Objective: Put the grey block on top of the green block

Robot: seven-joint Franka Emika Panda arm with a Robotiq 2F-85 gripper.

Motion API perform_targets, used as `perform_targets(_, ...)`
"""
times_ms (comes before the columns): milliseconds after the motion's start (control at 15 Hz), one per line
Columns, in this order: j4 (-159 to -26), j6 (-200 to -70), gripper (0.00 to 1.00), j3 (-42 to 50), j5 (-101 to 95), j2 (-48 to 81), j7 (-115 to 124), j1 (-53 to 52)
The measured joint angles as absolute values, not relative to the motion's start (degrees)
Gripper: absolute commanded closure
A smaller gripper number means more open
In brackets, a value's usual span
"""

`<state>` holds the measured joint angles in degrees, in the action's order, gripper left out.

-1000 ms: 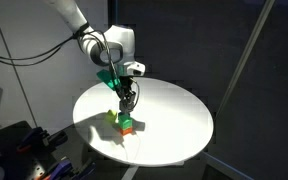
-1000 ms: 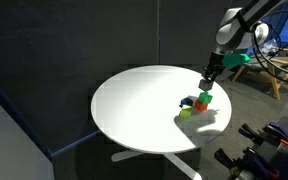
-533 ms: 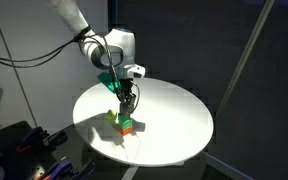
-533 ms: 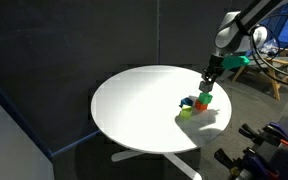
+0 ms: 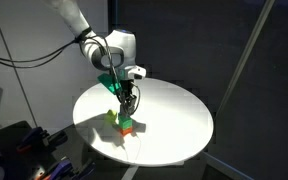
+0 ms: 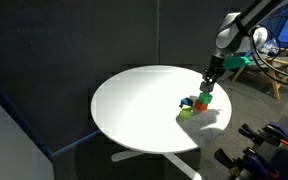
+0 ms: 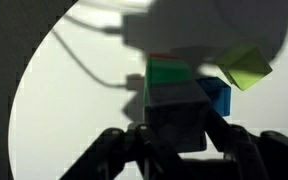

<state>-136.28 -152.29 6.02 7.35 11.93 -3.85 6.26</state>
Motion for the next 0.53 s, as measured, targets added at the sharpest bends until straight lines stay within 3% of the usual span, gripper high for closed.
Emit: perform_targets(533, -136.7, -152.5, 0.7, 5.7, 7.4, 11.9, -4.8, 6.3)
